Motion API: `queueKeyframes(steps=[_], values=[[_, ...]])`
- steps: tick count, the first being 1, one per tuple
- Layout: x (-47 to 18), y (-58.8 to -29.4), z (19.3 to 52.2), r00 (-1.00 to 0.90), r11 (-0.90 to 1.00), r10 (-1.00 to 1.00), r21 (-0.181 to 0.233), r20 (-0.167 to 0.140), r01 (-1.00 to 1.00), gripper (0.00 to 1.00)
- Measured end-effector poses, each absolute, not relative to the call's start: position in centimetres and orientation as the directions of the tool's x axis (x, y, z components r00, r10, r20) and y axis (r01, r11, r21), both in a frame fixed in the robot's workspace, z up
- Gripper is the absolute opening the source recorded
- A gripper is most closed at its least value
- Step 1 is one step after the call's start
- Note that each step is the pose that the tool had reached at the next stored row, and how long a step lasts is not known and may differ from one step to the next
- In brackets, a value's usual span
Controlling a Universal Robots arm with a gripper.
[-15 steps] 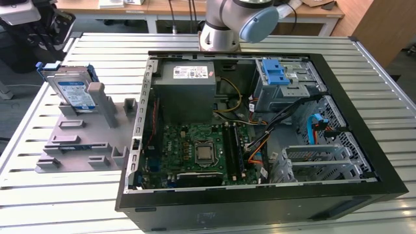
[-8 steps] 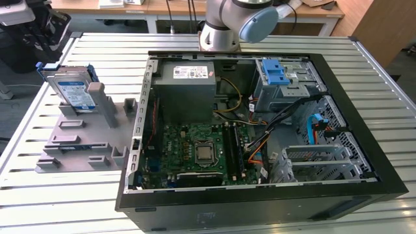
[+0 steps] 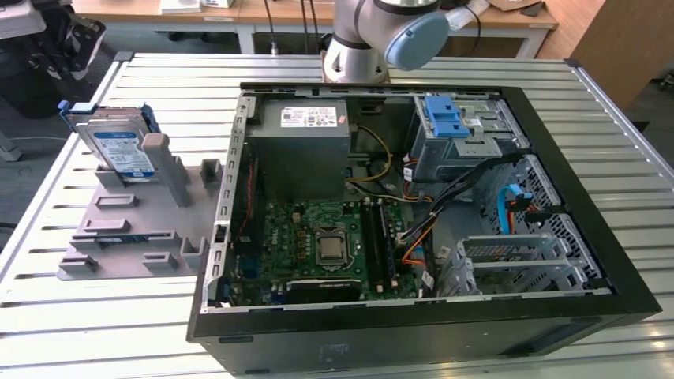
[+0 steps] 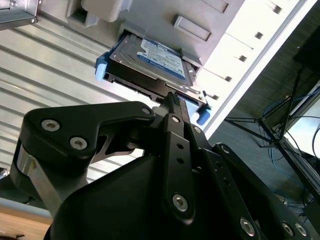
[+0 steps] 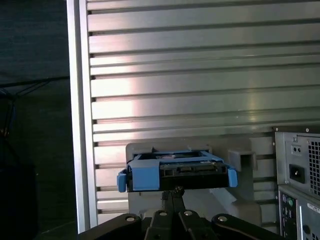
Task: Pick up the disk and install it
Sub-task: 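Reach for the disk, then pick up the disk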
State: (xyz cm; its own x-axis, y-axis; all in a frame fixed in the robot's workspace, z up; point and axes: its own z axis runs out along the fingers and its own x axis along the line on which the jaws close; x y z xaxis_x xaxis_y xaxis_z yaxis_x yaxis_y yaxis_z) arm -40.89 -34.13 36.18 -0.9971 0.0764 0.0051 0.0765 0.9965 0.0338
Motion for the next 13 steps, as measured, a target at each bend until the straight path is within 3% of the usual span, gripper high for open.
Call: queueKeyframes(steps=[13], values=[[-41.8,-33.97,36.08,-0.997,0.997,0.076,0.034,0.005,0.076,0.11]])
